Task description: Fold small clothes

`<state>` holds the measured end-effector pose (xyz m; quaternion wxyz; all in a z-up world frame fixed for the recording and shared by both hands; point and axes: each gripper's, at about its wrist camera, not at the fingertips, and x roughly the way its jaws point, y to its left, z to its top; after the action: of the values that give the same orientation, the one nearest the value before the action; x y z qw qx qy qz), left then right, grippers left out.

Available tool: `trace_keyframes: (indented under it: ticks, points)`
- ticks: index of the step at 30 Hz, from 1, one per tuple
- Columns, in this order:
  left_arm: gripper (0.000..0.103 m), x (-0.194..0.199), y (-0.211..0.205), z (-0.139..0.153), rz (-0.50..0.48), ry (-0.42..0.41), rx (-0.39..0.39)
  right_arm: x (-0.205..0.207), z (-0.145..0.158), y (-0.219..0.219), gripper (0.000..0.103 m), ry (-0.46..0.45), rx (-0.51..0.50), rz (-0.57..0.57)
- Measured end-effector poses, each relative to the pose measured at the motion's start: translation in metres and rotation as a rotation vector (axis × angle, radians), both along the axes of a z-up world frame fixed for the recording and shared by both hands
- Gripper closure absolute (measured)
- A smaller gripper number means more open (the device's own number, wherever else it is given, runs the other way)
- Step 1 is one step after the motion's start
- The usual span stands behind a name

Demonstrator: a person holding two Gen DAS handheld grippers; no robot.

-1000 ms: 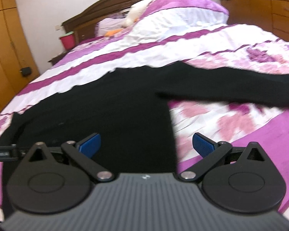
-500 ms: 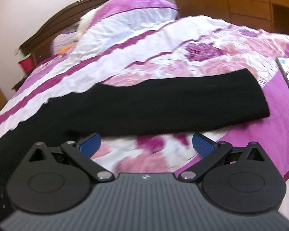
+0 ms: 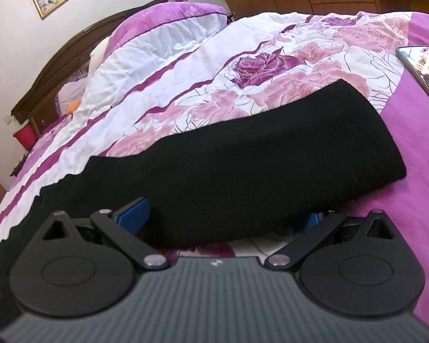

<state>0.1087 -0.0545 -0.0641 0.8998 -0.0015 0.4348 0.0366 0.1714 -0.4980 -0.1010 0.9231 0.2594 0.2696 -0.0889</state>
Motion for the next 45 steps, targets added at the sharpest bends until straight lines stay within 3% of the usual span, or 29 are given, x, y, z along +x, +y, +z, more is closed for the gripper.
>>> trace_keyframes:
  ticks: [9,13,17,23,25,27,38,45]
  points:
    - [0.0,-0.009,-0.001,0.0,-0.018,-0.032,0.012,-0.007,-0.006,-0.013,0.001,-0.062,0.089,-0.001]
    - [0.0,-0.013,0.0,0.005,-0.03,-0.042,0.019,-0.016,0.001,-0.021,0.004,-0.129,0.146,-0.06]
    - [0.0,-0.02,0.004,0.012,-0.013,-0.063,0.019,-0.017,0.013,-0.029,0.005,-0.175,0.099,-0.115]
    - [0.0,-0.026,0.013,0.023,0.004,-0.084,0.014,-0.002,0.013,-0.046,0.041,-0.096,0.053,-0.191]
    - [0.0,-0.029,0.017,0.027,0.007,-0.089,-0.002,0.0,0.014,-0.051,0.069,-0.092,0.066,-0.224]
    - [0.0,-0.03,0.022,0.03,0.004,-0.085,-0.016,0.0,0.019,-0.053,0.087,-0.107,0.063,-0.239]
    - [0.0,-0.034,0.054,0.038,0.087,-0.1,-0.046,0.007,0.102,0.011,0.091,-0.323,-0.116,-0.033]
    - [0.0,-0.037,0.075,0.041,0.118,-0.115,-0.039,0.021,0.145,0.079,0.092,-0.398,-0.103,0.138]
